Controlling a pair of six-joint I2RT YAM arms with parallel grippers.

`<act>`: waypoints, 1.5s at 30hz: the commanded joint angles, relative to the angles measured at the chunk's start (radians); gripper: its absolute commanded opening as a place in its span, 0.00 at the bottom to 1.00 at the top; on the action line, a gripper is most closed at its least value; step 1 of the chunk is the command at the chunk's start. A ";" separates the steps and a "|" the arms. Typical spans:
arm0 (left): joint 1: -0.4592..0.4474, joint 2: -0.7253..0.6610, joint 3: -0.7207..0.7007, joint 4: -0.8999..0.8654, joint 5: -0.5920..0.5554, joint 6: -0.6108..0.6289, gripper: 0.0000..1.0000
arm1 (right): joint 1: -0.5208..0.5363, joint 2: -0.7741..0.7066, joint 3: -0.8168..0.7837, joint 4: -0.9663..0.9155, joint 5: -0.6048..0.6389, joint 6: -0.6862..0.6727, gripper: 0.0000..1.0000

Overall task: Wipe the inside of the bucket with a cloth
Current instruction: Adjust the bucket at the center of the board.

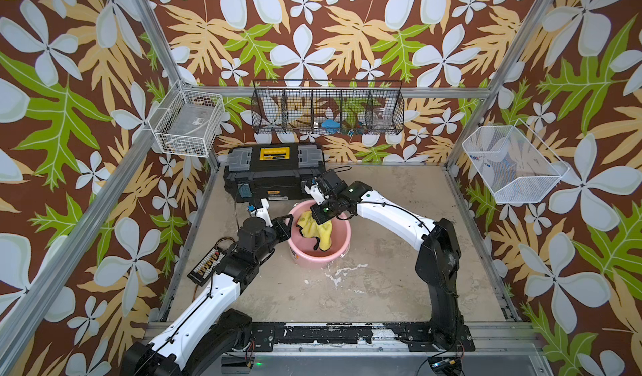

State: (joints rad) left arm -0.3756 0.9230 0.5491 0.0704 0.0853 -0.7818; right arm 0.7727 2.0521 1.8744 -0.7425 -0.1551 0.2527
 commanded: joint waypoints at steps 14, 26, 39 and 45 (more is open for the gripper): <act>0.000 0.149 0.178 -0.383 0.171 0.117 0.43 | 0.009 -0.018 -0.007 -0.026 0.159 -0.029 0.00; 0.000 0.320 0.334 -0.544 0.138 0.216 0.00 | 0.012 -0.055 -0.048 -0.020 0.155 -0.036 0.00; -0.040 0.134 0.340 -0.401 -0.089 0.194 0.00 | 0.097 -0.132 -0.206 -0.019 0.322 -0.104 0.00; -0.090 0.055 0.238 -0.241 -0.187 0.236 0.00 | 0.134 -0.178 -0.362 0.091 0.329 -0.142 0.00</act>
State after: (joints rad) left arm -0.4507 1.0157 0.8200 -0.3763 -0.0502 -0.5457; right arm 0.9047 1.8835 1.5551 -0.6823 0.1642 0.1318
